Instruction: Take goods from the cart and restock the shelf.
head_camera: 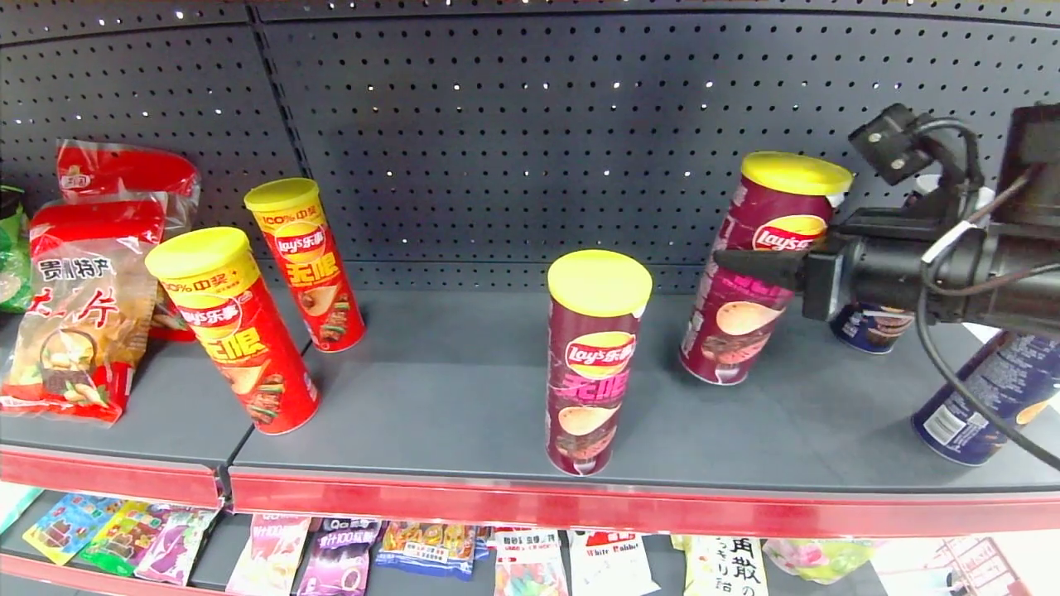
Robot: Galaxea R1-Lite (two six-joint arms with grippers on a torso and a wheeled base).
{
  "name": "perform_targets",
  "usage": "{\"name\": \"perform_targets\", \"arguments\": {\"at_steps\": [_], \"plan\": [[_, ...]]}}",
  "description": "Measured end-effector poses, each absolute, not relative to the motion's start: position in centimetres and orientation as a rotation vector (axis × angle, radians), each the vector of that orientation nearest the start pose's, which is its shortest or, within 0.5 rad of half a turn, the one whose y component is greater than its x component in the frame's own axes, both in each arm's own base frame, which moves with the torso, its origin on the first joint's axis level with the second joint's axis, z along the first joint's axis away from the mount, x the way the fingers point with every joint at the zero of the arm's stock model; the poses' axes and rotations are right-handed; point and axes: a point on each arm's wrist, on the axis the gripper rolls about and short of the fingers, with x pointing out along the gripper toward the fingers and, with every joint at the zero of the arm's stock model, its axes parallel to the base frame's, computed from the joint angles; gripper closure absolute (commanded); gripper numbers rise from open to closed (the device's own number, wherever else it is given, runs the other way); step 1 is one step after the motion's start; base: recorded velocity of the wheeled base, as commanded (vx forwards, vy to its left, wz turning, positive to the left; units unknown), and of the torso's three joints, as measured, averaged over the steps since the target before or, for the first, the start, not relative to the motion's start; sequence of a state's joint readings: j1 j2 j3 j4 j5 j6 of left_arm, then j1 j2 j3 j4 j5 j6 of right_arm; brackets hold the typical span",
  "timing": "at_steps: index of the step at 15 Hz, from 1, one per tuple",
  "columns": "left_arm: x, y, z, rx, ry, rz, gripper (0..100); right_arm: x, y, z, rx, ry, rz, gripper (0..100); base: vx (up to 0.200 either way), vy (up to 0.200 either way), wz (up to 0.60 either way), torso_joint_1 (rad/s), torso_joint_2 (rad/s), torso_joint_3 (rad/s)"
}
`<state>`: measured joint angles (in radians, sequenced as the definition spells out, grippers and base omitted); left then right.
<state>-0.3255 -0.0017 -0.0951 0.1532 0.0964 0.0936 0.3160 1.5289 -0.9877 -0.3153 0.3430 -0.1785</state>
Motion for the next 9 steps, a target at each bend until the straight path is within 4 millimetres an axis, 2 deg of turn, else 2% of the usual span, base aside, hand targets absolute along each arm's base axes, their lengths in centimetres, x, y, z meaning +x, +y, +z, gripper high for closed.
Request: {"name": "perform_targets", "arguments": {"at_steps": [3,6,9], "plan": [[-2.9,1.2,8.6,0.105,0.045,-0.230,0,28.9,11.6,24.4,-0.173,0.164,0.715,100,0.000,0.000,0.00,0.000,0.00,0.000],[-2.9,1.2,8.6,0.105,0.045,-0.228,0,30.4,13.9,23.8,-0.174,0.164,0.761,100,0.000,0.000,0.00,0.000,0.00,0.000],[-2.9,1.2,8.6,0.105,0.045,-0.228,0,31.4,15.3,23.0,-0.174,0.175,0.791,100,0.000,0.000,0.00,0.000,0.00,0.000]]}}
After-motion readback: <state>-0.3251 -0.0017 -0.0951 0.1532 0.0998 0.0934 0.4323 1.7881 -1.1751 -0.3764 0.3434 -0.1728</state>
